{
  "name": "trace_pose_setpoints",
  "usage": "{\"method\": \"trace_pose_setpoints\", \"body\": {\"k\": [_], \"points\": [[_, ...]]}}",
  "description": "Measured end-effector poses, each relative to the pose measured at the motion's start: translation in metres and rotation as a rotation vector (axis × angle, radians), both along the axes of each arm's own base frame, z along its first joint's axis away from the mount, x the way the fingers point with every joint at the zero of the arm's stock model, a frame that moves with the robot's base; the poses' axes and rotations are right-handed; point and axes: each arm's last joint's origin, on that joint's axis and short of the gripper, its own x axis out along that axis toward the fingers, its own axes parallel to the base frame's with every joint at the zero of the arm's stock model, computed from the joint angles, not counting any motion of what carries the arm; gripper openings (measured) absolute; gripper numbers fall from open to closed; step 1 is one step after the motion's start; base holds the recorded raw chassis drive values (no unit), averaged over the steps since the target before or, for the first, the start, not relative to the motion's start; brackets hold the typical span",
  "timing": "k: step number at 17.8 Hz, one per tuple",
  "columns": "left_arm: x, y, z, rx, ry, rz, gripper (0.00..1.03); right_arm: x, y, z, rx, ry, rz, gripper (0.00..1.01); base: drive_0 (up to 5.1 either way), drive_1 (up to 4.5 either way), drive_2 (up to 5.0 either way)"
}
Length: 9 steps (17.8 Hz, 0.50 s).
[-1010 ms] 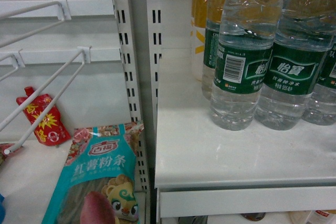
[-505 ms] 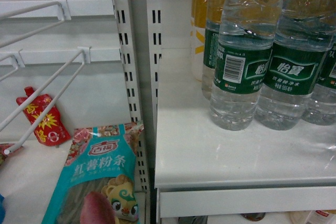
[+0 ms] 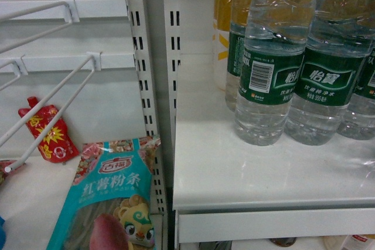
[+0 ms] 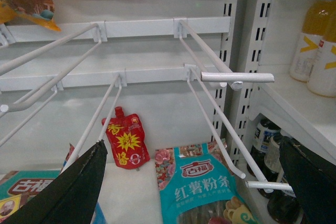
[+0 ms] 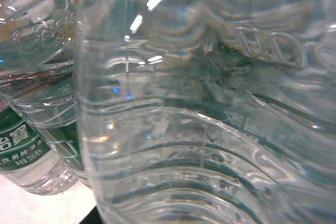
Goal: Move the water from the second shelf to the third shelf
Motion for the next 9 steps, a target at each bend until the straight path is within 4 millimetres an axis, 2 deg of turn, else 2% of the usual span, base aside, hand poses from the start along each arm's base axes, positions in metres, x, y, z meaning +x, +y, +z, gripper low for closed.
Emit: {"method": "trace_pose_setpoints", "body": {"k": [1, 3, 5, 6, 9], "points": [[0.0, 0.0, 0.0, 0.0, 0.0, 0.0, 0.98, 0.0, 0.0002, 0.0, 0.002, 0.0, 0.006, 0.61, 0.0, 0.0, 0.0], [0.0, 0.0, 0.0, 0.0, 0.0, 0.0, 0.98, 0.0003, 0.0003, 0.0047, 0.007, -0.036, 0.01, 0.83, 0.0, 0.0, 0.0], [0.0, 0.0, 0.0, 0.0, 0.0, 0.0, 0.98, 0.0001, 0.0003, 0.0045, 0.008, -0.033, 0.01, 1.0, 0.0, 0.0, 0.0], [0.0, 0.0, 0.0, 0.0, 0.0, 0.0, 0.98, 0.0001, 0.0003, 0.0045, 0.008, -0.033, 0.01, 0.97, 0.0, 0.0, 0.0], [0.0, 0.0, 0.0, 0.0, 0.0, 0.0, 0.98, -0.001, 0.0003, 0.0044, 0.007, -0.024, 0.01, 0.98, 0.0, 0.0, 0.0]]}}
